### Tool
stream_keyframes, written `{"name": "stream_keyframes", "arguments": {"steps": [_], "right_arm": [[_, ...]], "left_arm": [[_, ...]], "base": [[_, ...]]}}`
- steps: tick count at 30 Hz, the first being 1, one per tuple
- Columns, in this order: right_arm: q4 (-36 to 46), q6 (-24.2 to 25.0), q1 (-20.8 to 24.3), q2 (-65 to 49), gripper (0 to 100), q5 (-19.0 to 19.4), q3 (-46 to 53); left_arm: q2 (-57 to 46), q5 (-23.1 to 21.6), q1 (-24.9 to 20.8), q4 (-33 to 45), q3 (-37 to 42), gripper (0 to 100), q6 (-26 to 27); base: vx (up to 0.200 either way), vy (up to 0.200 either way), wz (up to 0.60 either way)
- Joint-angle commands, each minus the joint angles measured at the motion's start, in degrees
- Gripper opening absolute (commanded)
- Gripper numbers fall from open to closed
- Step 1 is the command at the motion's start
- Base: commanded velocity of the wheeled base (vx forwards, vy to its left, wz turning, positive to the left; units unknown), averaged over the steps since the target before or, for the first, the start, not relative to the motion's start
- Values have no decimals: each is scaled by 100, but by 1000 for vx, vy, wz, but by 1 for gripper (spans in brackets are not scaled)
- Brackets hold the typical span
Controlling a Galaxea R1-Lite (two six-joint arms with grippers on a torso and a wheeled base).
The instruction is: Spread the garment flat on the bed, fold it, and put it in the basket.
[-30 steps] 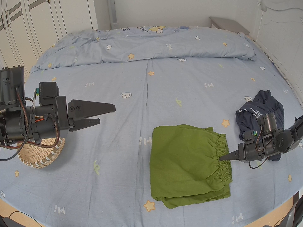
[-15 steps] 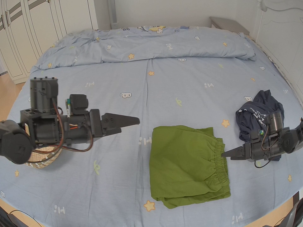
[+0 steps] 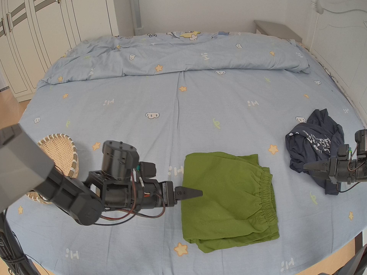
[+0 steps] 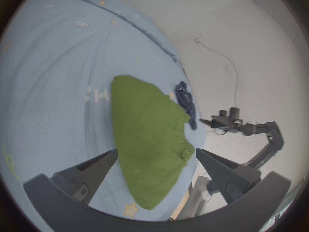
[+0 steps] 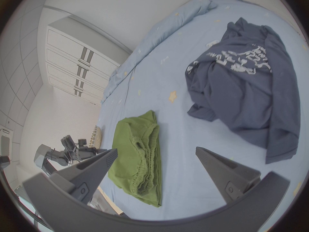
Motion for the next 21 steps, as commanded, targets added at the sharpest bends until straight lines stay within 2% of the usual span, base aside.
{"name": "stream_keyframes", "arguments": {"steps": [1,12,21], "right_arm": [[-8,-35,-351,-100,100,20,-155],[-8,-35,-360,-161,100,135,-129],[-8,-35,-351,-170,100,143,-94]], "left_arm": [[751,362,-323,-80,-3,100,10],[1024,406,-411,-89,-82,100,10],[1349,652,-877,-97,-433,100,-61]], "base": [[0,0,0],[0,0,0],[0,0,0]]}}
